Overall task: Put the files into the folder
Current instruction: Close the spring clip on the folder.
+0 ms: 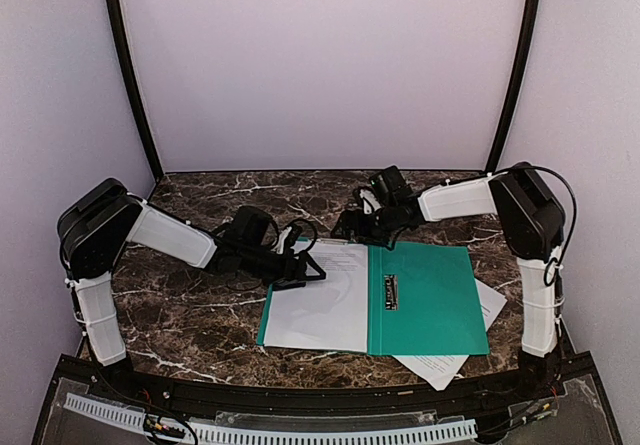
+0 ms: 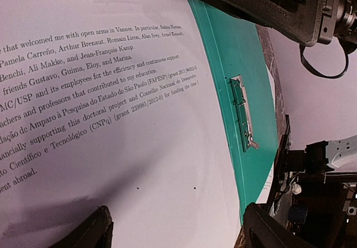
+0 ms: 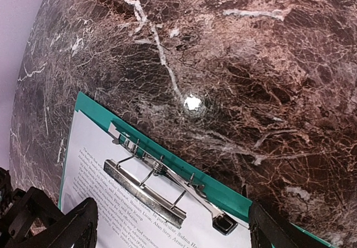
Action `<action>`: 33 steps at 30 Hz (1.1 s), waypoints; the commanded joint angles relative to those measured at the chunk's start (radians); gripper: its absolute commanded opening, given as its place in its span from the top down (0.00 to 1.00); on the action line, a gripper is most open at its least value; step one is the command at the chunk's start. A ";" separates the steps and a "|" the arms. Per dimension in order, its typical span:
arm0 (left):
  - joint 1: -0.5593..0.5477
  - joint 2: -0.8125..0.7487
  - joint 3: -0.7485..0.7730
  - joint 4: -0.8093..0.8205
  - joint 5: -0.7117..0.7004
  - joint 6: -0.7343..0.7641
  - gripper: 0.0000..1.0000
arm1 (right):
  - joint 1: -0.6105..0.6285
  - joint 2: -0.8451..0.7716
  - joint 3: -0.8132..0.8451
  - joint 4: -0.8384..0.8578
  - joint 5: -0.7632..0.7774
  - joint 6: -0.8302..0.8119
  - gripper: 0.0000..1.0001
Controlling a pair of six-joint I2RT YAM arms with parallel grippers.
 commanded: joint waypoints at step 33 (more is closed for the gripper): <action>-0.008 0.031 -0.013 -0.051 -0.034 0.003 0.19 | 0.048 -0.034 0.075 0.014 -0.063 0.024 0.13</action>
